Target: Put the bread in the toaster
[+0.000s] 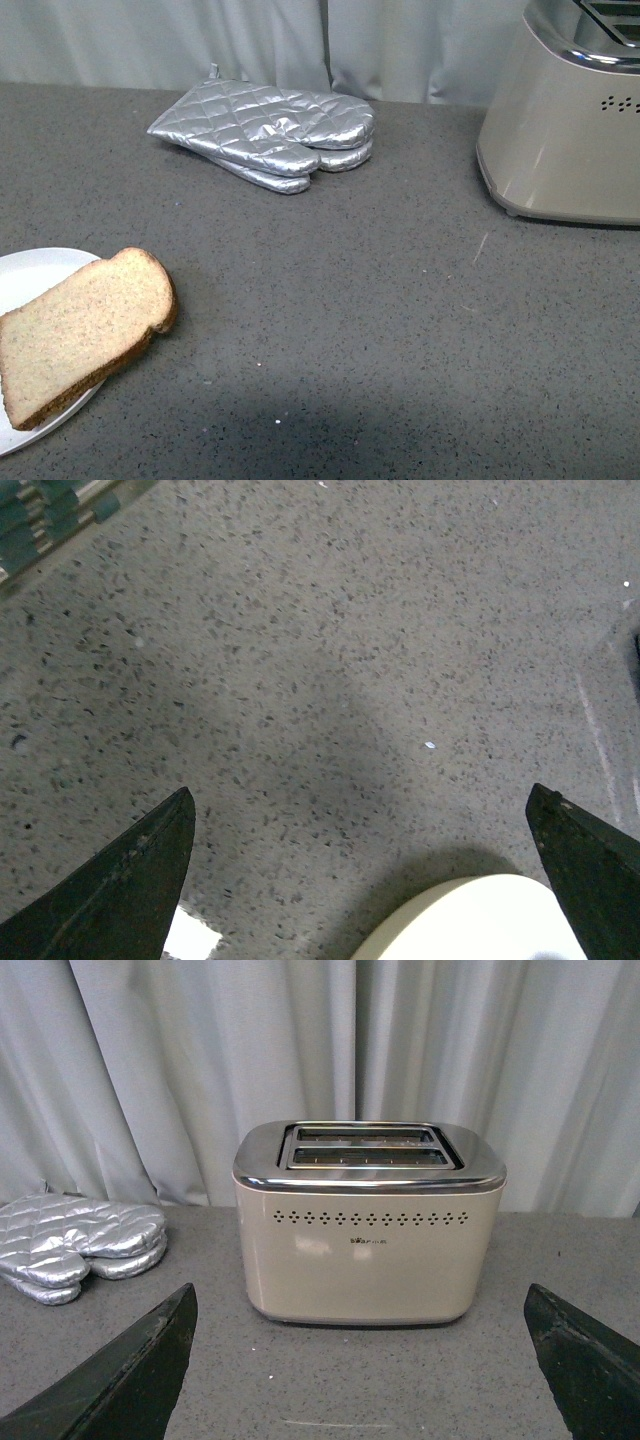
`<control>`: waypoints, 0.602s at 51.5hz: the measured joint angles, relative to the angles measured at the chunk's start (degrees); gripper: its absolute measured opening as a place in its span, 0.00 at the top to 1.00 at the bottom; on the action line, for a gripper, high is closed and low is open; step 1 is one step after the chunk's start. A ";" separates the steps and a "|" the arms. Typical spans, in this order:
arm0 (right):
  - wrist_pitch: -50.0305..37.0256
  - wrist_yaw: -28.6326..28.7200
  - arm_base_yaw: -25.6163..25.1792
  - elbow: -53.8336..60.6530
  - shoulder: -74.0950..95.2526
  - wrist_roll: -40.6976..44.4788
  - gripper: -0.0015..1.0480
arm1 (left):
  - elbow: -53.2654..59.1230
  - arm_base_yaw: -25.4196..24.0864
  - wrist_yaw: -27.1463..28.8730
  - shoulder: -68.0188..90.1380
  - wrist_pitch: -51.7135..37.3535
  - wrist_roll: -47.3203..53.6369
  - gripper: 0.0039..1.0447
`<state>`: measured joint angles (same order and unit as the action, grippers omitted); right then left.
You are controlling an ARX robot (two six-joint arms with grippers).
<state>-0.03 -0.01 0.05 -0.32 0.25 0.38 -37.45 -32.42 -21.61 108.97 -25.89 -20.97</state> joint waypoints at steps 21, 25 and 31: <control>0.00 0.00 0.00 0.00 0.00 -0.02 0.09 | -1.99 -0.96 -1.97 2.95 3.26 10.29 0.06; 0.00 0.00 0.00 0.00 0.00 -0.02 0.09 | -2.47 -0.96 -2.03 3.65 4.50 12.15 0.06; 0.00 0.00 0.00 0.00 0.00 -0.02 0.09 | -2.89 -0.96 -2.10 4.26 5.07 14.73 0.06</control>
<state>-0.03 -0.01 0.05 -0.32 0.25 0.36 -40.34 -33.39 -23.70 113.23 -20.82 -6.24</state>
